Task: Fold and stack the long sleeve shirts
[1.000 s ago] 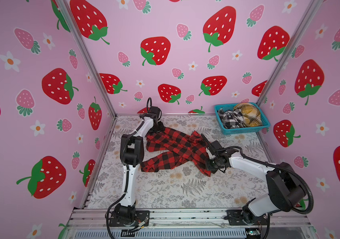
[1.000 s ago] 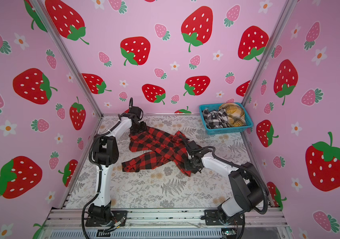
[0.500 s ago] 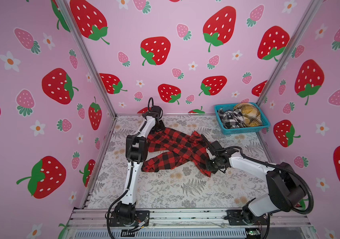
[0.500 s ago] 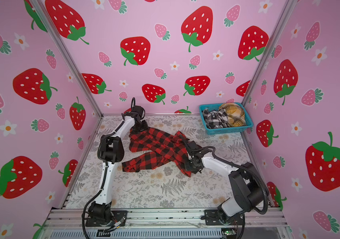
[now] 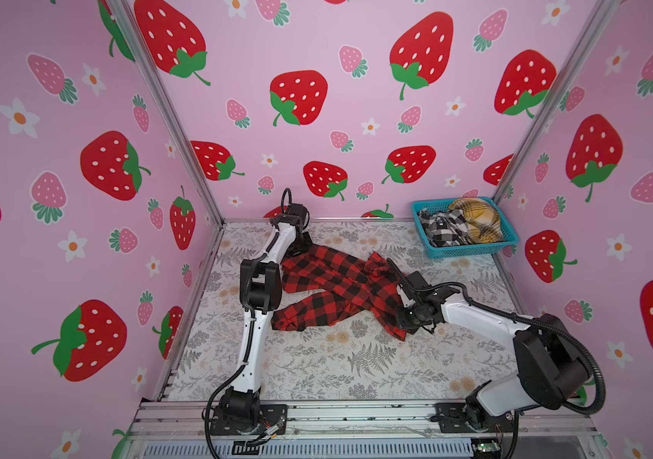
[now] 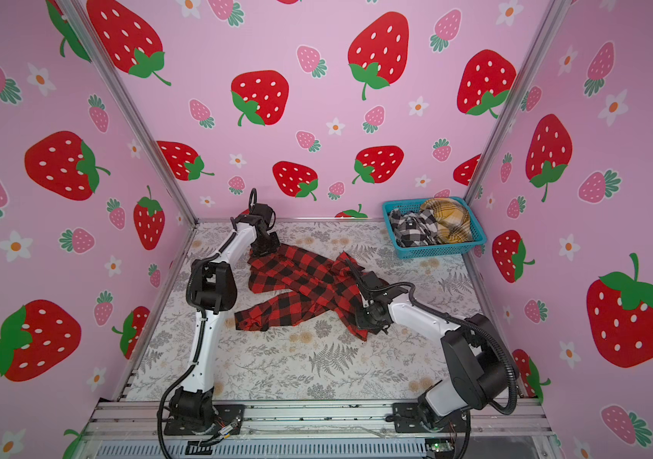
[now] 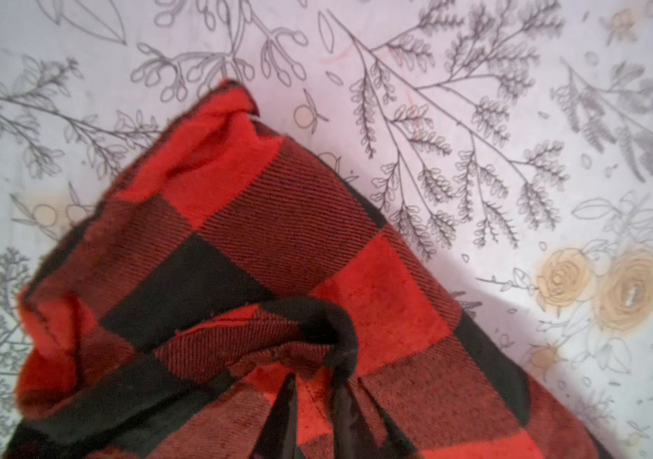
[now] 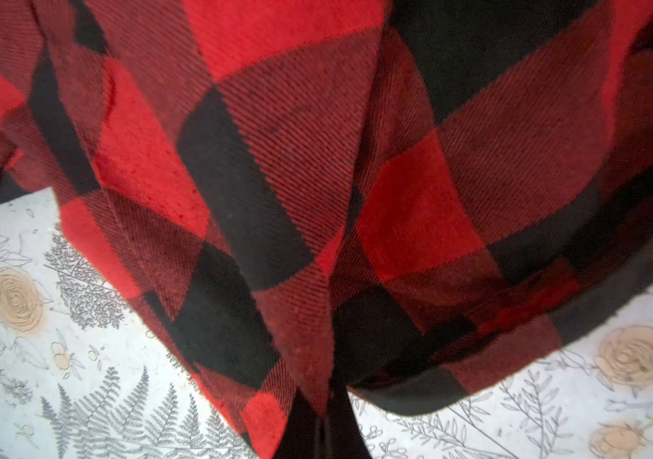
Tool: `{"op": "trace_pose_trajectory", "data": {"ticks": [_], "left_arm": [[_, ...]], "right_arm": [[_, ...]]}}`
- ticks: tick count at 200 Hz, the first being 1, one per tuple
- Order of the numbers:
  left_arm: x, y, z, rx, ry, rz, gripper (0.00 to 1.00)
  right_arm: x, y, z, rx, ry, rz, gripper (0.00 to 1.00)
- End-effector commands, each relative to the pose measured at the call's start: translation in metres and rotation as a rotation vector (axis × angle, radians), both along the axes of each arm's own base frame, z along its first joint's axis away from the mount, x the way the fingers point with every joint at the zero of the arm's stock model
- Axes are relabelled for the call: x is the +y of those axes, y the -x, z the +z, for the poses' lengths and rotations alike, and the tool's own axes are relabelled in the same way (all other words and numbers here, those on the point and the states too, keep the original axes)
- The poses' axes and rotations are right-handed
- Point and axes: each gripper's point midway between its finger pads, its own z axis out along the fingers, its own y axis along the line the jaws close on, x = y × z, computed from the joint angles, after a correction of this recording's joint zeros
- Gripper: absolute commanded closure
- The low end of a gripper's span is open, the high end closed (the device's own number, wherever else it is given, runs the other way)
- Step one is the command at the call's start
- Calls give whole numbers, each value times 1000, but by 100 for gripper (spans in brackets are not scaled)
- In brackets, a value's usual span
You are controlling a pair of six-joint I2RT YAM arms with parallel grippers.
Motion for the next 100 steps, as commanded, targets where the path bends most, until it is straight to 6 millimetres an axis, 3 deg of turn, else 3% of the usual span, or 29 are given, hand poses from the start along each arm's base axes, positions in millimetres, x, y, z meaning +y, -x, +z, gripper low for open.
{"op": "trace_pose_trajectory", "data": {"ticks": [1,24,54,68,100], "left_arm": [[0,-2,-1,2,13,-5,81],[0,-5,2,-9,23,1,59],[0,-11,0,-23,29,11,48],[-2,-14,-3,-24,43,14,48],[-3,-17,-8,-26,52,29,63]], "right_arm": [[-7,4,3,1,17,-8,100],[-7,4,3,1,16,-7,100],[-8,5,2,3,16,-5,100],[-8,6,1,5,18,-4,100],[-7,6,-1,10,16,-3,100]]}}
